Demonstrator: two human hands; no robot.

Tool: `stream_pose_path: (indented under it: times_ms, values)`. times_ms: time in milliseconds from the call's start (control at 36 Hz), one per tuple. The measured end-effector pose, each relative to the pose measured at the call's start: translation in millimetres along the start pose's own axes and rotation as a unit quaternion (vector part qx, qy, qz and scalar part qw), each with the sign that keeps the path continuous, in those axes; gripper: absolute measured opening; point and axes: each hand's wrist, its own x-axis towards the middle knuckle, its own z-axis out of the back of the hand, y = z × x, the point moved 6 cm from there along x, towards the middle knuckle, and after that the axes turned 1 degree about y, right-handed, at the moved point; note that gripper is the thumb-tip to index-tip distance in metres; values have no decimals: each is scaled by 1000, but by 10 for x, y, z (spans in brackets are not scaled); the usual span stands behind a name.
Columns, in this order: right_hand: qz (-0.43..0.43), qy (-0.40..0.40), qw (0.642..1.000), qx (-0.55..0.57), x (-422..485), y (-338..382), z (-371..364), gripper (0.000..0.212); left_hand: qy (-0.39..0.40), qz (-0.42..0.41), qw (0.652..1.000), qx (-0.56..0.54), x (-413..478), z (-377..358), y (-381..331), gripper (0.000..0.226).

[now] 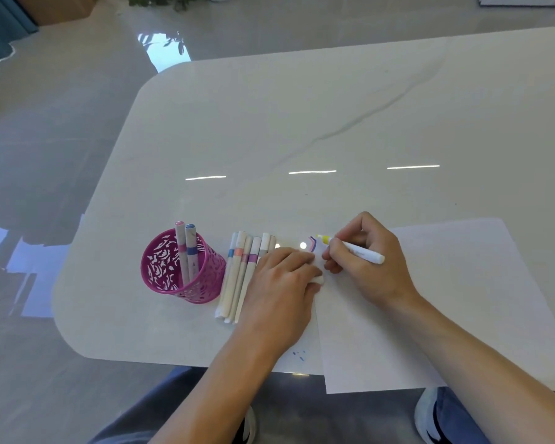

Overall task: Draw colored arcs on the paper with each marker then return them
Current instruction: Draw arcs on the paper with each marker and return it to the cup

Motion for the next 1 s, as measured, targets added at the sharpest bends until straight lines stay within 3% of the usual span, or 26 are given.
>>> stream_pose_path:
  times_ms: [194,1000]
  values:
    - [7,-17,998,-58,2,-31,9,19,7,3,1000,10,5,-11,-2,11]
    - [1,-23,997,-69,19,-12,6,15,4,27,1000,0,14,-5,32,11]
